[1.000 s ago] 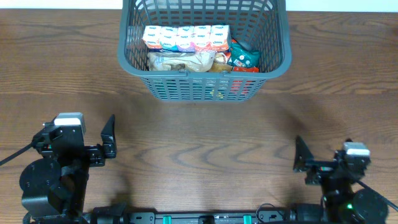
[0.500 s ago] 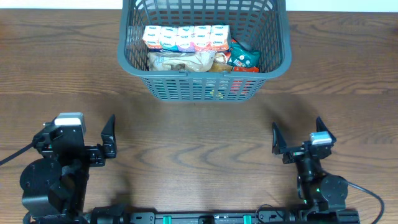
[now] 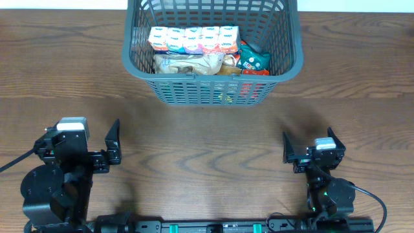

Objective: Pack container

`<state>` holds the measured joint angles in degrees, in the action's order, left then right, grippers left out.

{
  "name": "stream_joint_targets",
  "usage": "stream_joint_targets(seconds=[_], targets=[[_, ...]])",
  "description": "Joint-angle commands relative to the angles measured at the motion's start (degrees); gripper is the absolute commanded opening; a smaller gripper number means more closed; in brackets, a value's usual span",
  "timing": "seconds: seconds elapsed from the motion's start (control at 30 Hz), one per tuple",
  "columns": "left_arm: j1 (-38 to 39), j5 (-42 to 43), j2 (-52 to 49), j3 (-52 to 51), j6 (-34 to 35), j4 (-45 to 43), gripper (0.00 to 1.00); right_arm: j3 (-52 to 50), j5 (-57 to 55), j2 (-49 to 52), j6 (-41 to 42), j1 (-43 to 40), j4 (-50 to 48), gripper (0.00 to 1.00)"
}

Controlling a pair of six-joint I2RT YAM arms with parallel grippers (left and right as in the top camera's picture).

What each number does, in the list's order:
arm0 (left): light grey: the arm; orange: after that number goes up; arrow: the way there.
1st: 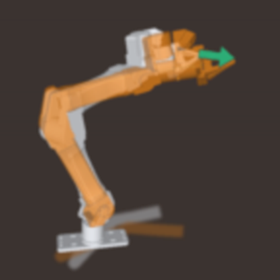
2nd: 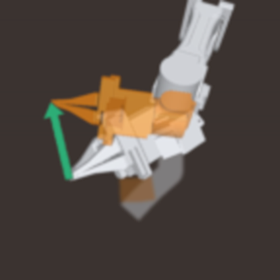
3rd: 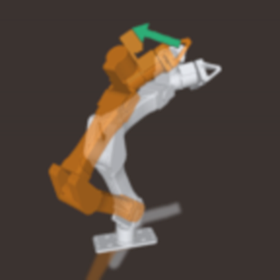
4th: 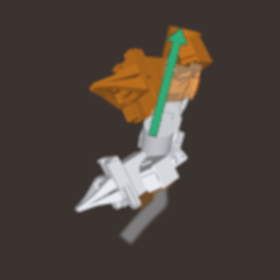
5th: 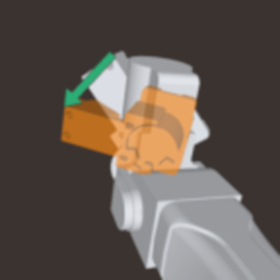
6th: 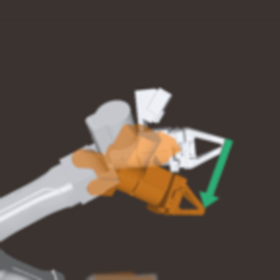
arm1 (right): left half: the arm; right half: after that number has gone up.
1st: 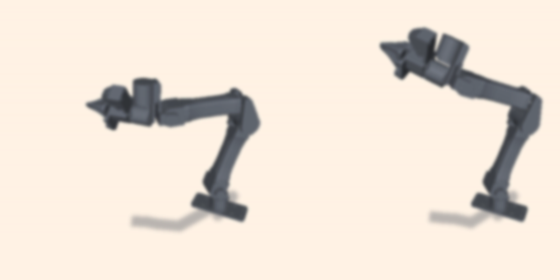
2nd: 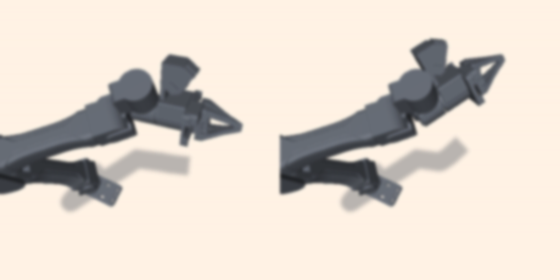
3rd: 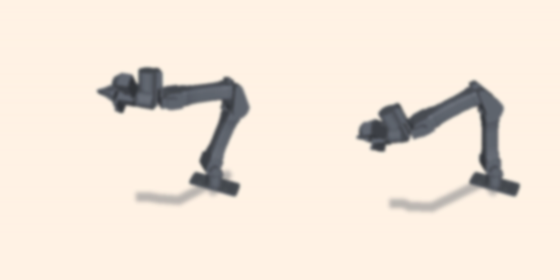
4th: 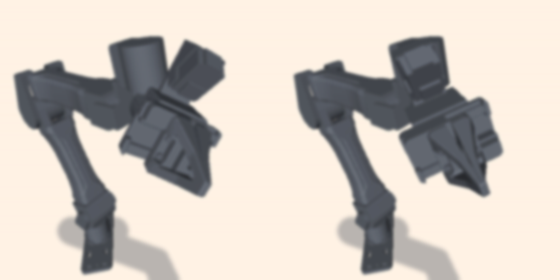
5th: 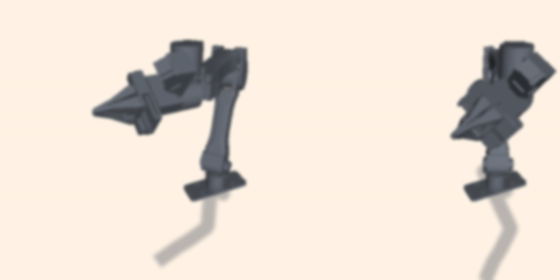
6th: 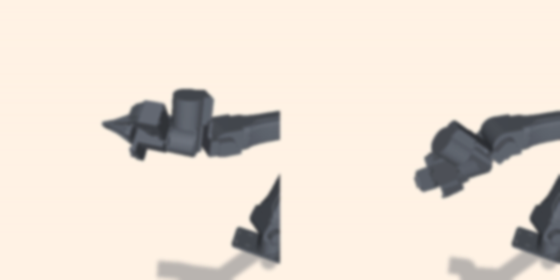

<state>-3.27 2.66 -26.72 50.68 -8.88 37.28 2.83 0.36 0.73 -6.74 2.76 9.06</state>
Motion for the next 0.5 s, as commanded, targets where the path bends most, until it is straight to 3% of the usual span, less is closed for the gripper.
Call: stream_joint_targets(seconds=[0.0,0.47], targets=[[0.2,0.4,0.2,-0.1,-0.5,0.0,0.99,-0.4,-3.5,-0.5,1.5,0.6,0.0,0.99],[0.2,0.4,0.2,-0.1,-0.5,0.0,0.99,-0.4,-7.9,-0.5,12.3,-1.1,-0.5,0.99]])
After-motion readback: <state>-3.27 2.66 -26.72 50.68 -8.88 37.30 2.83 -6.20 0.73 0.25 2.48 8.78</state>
